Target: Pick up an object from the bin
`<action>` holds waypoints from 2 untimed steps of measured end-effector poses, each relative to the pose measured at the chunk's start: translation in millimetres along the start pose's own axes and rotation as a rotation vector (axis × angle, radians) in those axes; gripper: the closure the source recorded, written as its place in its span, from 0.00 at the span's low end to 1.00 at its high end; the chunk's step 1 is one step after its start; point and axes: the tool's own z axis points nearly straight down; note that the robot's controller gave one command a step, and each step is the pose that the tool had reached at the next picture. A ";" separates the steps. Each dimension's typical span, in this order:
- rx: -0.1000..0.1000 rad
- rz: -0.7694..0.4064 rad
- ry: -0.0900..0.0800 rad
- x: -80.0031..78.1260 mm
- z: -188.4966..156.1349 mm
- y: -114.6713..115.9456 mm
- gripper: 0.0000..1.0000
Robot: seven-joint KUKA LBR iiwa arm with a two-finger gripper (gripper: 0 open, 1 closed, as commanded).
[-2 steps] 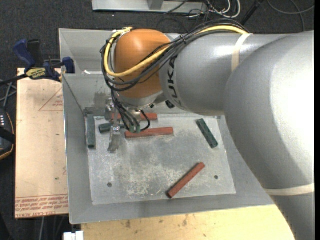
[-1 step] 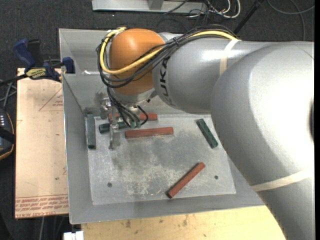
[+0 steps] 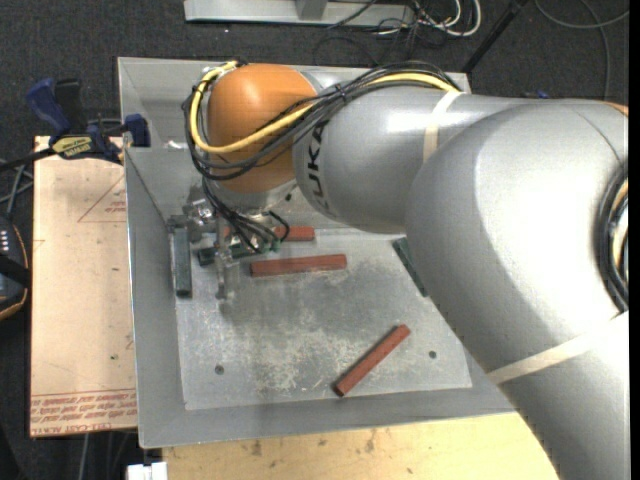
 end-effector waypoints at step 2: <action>0.000 0.061 0.002 -0.5 14.6 -13.5 0.00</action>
Offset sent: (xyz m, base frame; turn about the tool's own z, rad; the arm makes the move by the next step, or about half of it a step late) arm 0.0039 -0.0163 -0.0218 0.0348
